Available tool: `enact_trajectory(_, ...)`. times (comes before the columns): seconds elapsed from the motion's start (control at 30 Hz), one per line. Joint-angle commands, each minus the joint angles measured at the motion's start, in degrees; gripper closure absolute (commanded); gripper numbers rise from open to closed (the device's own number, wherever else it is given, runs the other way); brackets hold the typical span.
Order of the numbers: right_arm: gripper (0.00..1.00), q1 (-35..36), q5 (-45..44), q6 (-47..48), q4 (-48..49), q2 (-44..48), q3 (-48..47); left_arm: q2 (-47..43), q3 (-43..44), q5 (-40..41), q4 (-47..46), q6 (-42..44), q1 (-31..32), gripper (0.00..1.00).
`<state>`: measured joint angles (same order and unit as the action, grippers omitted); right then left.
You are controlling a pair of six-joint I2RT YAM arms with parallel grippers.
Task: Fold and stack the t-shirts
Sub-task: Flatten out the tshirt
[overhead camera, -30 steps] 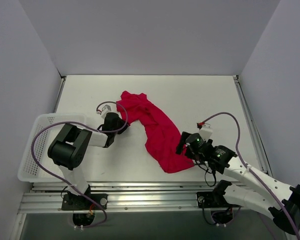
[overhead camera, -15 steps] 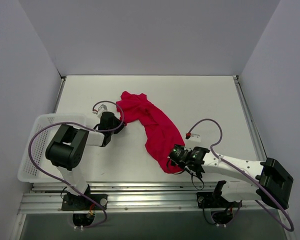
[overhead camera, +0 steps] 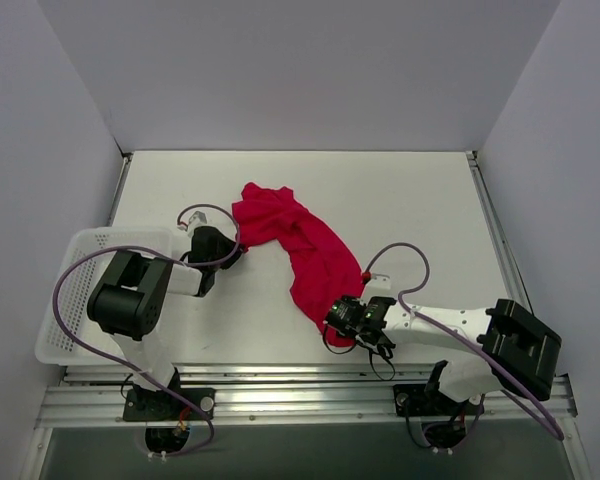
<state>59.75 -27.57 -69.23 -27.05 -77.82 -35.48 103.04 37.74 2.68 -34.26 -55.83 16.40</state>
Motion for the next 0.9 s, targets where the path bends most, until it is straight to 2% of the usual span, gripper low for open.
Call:
enact_trajectory(0.0, 0.17, 0.9, -3.28, -2.49, -3.8, 0.03, -1.78, 1.28, -0.73, -1.09, -1.51, 1.17, -0.5, 0.98)
enact_trajectory(0.23, 0.17, 2.83, -5.38, -3.72, -7.58, 1.8, -4.76, 1.37, -1.08, -1.27, -2.48, 0.81, -0.5, 0.98)
enact_trajectory(0.57, 0.2, 3.27, -5.21, -3.19, -5.65, -2.6, -4.6, 1.37, -1.53, -1.01, -2.57, 0.81, -0.5, 0.98)
enact_trajectory(0.67, 0.23, 3.27, -5.65, -3.89, -6.0, -2.69, -4.16, 1.72, -1.44, -1.1, -2.83, 0.81, -0.5, 0.98)
enact_trajectory(0.77, 0.37, 3.27, -6.35, -4.77, -6.7, -2.25, -3.8, 2.34, -1.35, -1.18, -3.18, 0.73, -0.5, 0.98)
enact_trajectory(0.87, 0.42, 3.27, -6.62, -5.03, -6.97, -1.63, -3.63, 2.95, -1.09, -1.36, -3.44, 0.64, -0.5, 0.98)
